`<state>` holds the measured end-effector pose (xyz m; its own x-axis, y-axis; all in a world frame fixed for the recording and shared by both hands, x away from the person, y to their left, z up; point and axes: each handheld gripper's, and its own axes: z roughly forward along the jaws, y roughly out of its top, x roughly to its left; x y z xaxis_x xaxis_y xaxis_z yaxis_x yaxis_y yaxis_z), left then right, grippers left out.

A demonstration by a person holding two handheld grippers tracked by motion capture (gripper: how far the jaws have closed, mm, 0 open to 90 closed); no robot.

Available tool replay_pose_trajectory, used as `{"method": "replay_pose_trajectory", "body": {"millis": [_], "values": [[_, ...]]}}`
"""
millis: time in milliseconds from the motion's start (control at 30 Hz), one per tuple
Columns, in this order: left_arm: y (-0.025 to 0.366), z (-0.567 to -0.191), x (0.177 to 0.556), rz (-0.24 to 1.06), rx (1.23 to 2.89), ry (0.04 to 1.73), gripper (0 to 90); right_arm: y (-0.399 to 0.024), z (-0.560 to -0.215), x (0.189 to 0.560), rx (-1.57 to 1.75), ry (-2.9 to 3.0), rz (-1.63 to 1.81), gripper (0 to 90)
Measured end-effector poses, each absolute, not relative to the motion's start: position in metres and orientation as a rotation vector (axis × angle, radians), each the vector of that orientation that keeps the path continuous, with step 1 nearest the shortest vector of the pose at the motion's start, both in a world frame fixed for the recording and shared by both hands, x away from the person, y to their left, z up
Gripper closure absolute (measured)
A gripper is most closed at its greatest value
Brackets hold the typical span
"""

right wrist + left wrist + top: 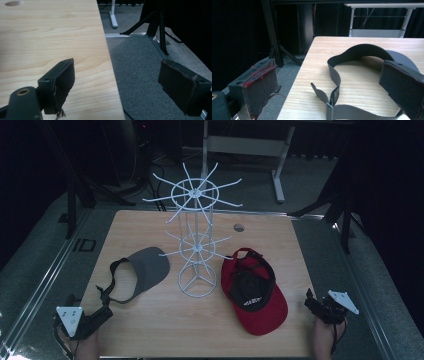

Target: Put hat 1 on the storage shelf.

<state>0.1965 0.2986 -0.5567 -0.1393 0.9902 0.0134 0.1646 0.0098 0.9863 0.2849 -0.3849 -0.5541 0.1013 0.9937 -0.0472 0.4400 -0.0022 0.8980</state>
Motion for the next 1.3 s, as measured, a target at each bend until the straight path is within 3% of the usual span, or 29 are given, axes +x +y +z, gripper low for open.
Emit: {"method": "replay_pose_trajectory", "body": {"millis": [467, 733, 1300], "values": [[0.29, -0.555, 0.198, 1.184, 1.278, 1.378, 2.0, -0.377, -0.548, 0.286, 1.568, 1.594, 0.89, 13.6], [0.277, -0.551, 0.196, 1.109, 1.32, 1.312, 2.0, -0.368, -0.514, 0.29, 1.525, 1.688, 0.956, 12.7], [0.261, -0.547, 0.197, 0.979, 1.392, 1.336, 1.9, -0.346, -0.467, 0.312, 1.375, 1.881, 1.003, 14.0]]}}
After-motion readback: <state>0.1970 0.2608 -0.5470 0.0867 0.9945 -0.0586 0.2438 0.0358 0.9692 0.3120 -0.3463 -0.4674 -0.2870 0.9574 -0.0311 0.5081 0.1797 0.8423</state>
